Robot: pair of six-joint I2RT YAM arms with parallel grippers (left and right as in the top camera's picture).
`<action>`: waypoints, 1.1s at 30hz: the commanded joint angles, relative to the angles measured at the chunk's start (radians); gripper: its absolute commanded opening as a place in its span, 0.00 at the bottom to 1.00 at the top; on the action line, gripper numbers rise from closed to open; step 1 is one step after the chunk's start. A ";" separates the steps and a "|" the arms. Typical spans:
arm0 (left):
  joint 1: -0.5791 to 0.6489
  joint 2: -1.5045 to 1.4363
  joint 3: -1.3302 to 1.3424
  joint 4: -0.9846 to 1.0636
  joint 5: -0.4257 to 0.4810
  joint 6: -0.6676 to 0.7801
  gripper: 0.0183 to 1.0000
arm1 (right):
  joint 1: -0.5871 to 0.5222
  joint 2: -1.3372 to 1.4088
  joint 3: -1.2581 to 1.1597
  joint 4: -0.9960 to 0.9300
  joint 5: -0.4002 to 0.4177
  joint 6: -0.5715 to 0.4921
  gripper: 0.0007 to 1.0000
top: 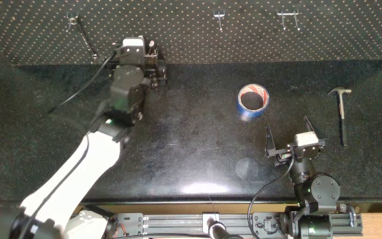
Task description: Place Tools Onto Pegboard
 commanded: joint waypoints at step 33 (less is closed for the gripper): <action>0.342 -1.336 -0.785 -0.267 0.387 -0.002 1.00 | 0.007 -0.007 -0.006 0.001 0.002 -0.014 0.98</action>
